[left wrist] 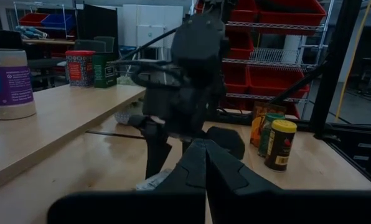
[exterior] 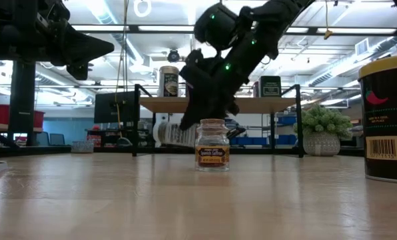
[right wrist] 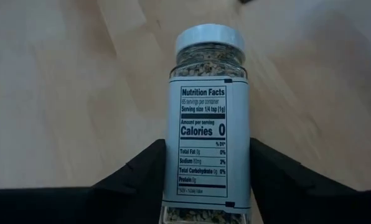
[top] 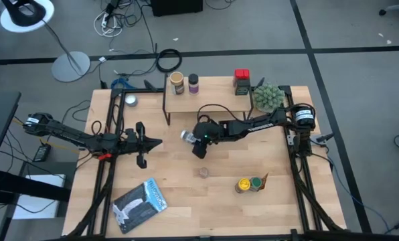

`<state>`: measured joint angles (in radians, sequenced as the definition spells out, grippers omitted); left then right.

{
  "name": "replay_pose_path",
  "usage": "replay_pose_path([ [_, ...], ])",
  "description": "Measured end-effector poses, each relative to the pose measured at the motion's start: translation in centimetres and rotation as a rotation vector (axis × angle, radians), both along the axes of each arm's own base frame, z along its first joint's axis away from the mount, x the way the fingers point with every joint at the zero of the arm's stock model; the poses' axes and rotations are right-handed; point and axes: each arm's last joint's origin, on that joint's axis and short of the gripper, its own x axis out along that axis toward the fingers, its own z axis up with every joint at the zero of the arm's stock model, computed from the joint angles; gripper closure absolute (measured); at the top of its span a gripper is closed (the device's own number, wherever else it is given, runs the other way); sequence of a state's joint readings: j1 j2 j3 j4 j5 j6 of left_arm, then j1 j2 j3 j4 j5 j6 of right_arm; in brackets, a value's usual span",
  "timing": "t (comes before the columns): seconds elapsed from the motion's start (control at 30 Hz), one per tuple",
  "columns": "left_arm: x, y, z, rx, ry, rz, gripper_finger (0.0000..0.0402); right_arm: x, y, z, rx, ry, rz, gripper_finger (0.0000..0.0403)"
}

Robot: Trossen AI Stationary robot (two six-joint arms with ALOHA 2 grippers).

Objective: Shelf spices
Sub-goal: Put the white seasoning bottle on the shelf

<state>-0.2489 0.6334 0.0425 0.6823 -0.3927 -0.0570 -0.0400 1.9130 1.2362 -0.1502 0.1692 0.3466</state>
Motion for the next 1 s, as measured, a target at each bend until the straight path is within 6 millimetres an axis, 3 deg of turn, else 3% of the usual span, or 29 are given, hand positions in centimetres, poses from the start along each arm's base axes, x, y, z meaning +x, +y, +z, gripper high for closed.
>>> replay_pose_path([
  [0.3, 0.0, 0.0, 0.0, 0.000, 0.000, 0.000, 0.0400, -0.9, 3.2, 3.4, -0.118, -0.076, 0.047, 0.0210],
  [0.57, 0.0, 0.0, 0.0, 0.000, -0.001, 0.000, 0.0400, -4.3, 5.4, 4.8, -0.230, -0.144, -0.054, 0.0208],
  [0.87, 0.0, 0.0, 0.1, -0.001, -0.005, 0.000, 0.0400, -8.9, 6.0, 6.7, -0.334, -0.405, -0.175, 0.0207],
  [1.0, 0.0, 0.0, 0.1, -0.001, -0.006, 0.000, 0.0400, -10.0, 5.1, 5.8, -0.396, -0.541, -0.249, 0.0206],
])
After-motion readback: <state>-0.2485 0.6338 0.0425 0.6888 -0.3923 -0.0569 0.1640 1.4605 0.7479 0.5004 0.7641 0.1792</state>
